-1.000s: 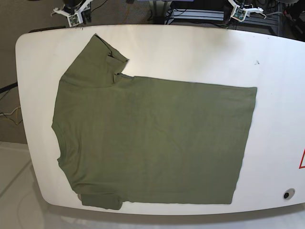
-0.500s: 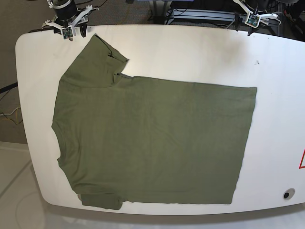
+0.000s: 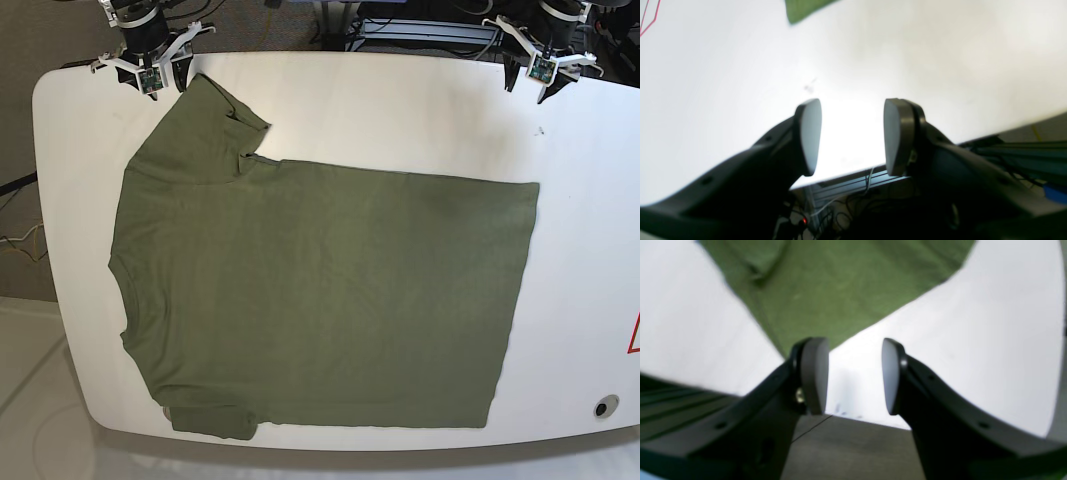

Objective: Fold the T-shirt properly
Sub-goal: 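Move both grippers down toward the shoulder edge of the green T-shirt, then grasp the shirt's shoulder corner near the collar with the right gripper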

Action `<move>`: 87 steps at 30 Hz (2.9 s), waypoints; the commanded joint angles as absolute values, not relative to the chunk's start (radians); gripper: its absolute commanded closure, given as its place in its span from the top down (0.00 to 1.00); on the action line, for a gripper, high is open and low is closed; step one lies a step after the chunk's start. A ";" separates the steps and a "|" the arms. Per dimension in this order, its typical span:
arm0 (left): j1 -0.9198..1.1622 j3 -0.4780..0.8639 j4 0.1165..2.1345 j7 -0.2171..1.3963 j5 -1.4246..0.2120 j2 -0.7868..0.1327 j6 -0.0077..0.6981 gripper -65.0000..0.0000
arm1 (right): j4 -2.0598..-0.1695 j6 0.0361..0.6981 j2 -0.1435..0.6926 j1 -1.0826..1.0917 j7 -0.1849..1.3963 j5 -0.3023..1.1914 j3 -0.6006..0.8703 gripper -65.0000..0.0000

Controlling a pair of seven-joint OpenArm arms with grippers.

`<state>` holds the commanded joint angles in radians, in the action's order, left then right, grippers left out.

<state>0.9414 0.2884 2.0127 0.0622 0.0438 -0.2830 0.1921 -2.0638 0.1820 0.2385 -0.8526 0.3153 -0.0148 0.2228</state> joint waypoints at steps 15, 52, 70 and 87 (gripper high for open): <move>0.922 0.276 2.046 0.128 0.061 -0.279 0.178 0.45 | -1.870 0.184 0.232 -0.803 0.271 -0.059 0.226 0.37; 0.620 0.476 2.022 0.409 -0.311 -0.294 0.237 0.50 | -1.809 0.544 0.317 -0.627 0.421 0.503 0.371 0.42; 0.632 0.457 1.930 0.361 -0.304 -0.346 0.234 0.48 | -1.672 0.573 0.310 -0.561 0.380 0.496 0.267 0.48; 0.551 0.418 1.849 0.377 -0.219 -0.343 0.230 0.47 | -1.688 0.556 0.324 -0.461 0.551 0.435 0.254 0.46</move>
<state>0.5515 0.4179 1.8488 0.3768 -0.2186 -0.3428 0.2299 -1.6884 0.5561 0.3244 -0.4608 0.5506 0.4347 0.2540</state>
